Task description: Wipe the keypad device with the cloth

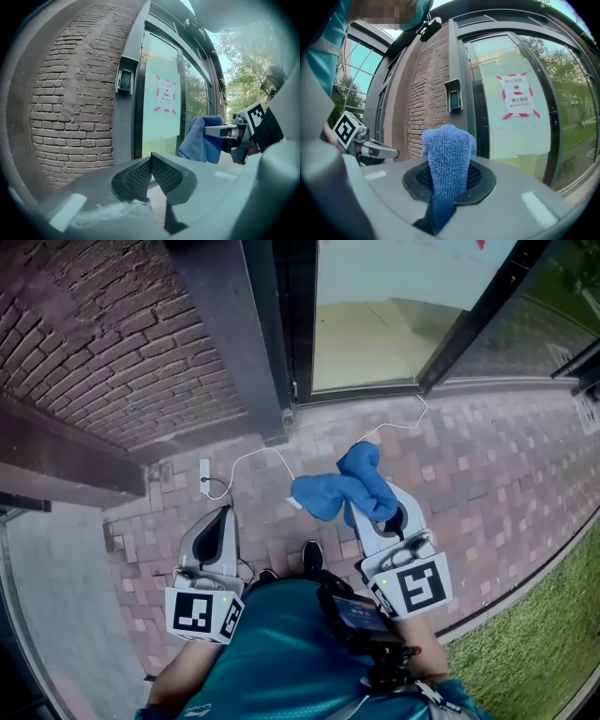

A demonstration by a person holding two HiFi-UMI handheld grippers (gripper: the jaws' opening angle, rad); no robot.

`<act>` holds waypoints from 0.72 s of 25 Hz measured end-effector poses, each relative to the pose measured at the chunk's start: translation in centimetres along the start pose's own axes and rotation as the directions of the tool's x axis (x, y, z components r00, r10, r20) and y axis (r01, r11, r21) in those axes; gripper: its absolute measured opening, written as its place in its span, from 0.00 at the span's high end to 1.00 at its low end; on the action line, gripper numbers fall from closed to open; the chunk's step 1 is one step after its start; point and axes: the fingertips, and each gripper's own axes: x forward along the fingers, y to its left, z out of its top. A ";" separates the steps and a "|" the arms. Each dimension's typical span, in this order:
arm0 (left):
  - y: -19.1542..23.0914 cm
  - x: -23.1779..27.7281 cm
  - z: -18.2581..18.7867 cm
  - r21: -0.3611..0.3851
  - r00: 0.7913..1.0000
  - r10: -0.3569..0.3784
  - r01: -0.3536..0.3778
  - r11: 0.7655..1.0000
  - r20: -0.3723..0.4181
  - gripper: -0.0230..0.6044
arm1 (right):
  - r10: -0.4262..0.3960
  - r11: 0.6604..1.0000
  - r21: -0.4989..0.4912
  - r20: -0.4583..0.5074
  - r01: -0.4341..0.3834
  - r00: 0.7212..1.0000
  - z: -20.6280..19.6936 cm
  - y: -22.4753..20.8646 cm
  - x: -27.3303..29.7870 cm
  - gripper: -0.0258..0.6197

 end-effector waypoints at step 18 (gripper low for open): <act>3.7 -11.4 -3.5 -0.024 0.999 -0.040 0.041 0.999 0.036 0.97 | -0.076 0.997 -0.023 -0.088 0.075 0.993 0.9 12.6 -4.3 0.89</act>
